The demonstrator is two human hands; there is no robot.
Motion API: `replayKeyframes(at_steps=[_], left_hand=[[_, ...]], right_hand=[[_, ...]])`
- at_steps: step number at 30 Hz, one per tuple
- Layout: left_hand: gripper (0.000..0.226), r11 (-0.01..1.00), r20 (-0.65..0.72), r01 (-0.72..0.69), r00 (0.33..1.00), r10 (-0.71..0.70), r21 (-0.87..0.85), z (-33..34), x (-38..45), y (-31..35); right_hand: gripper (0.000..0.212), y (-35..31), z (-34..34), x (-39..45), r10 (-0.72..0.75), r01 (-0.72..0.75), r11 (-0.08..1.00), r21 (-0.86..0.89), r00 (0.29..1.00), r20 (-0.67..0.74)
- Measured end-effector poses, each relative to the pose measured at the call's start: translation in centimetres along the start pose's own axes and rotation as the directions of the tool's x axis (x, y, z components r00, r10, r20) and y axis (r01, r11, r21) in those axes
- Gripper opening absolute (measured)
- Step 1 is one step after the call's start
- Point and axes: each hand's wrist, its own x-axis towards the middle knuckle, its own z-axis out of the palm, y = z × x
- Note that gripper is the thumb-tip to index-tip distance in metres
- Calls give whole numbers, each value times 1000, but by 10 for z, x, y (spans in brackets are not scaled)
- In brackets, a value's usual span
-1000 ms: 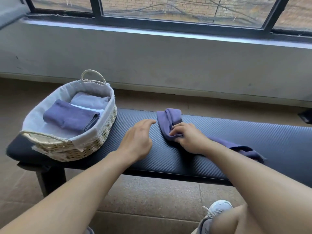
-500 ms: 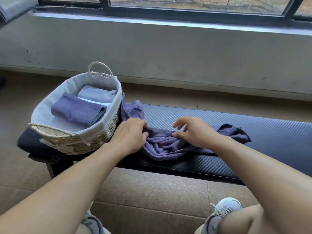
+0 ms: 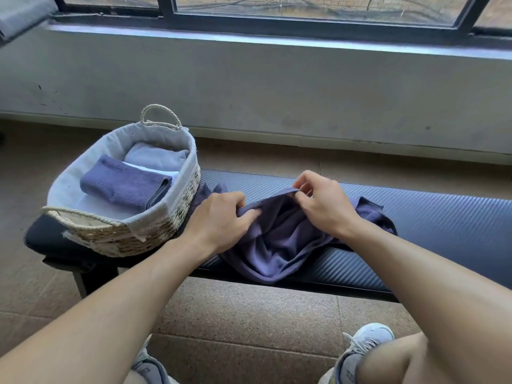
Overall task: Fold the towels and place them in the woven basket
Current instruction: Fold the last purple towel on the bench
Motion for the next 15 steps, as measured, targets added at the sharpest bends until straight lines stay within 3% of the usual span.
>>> replayKeyframes(at_steps=[5,12,15], left_hand=[[55,996,118,-70,991,62,63,0,-8,5],[42,995,34,94,995,-95,25,-7,1,-11],[30,994,-82,111,990,-111,-1,-10,2,-14]], right_hand=[[8,2,-9,4,80,-81,997,3,987,-142],[6,7,-15,6,156,-158,987,2,970,-185],[8,8,-18,8,190,-190,982,17,962,-199]])
